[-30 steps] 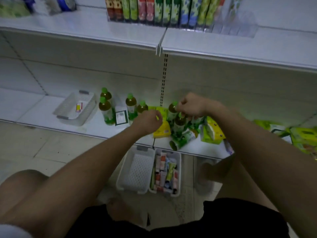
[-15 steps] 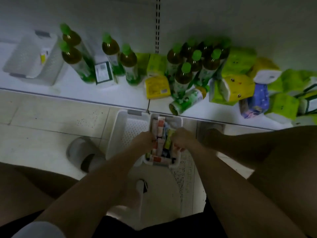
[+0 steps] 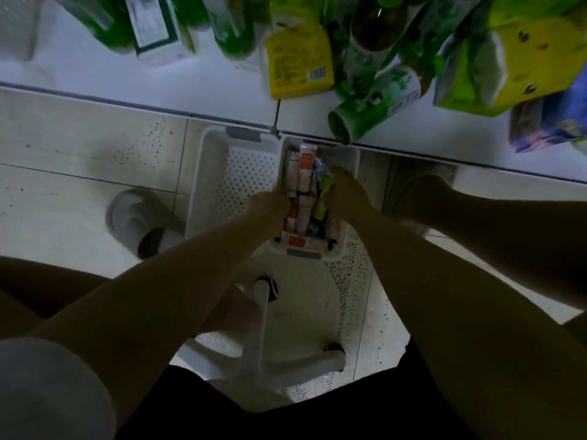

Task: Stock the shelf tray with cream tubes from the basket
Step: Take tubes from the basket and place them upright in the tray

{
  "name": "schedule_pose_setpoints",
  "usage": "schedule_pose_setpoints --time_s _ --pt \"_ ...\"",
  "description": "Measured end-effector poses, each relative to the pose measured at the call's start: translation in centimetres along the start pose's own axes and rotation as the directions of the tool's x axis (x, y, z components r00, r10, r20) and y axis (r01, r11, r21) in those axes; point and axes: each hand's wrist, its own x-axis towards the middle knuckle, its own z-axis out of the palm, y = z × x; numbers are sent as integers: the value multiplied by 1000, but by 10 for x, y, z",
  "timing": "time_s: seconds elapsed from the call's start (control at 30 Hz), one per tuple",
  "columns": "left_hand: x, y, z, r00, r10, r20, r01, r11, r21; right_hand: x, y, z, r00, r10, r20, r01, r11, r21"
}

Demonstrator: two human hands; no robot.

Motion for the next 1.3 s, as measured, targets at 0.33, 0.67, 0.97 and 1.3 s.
schedule_pose_setpoints --time_s 0.33,0.67,0.97,1.3 --pt "-4 -4 -13 988 80 -130 -83 996 -22 -7 -5 22 999 -36 -26 35 999 -40" --pt "-4 -27 -28 976 145 -163 -181 955 -236 -9 -9 28 998 16 61 -4 980 -197" --pt "-8 -36 -47 980 -33 -198 -117 707 -698 -16 -11 -5 998 0 66 -2 999 37" --pt "-74 -36 -148 928 -8 -373 -336 416 -845 -74 -60 -98 973 -182 -143 210 953 217"
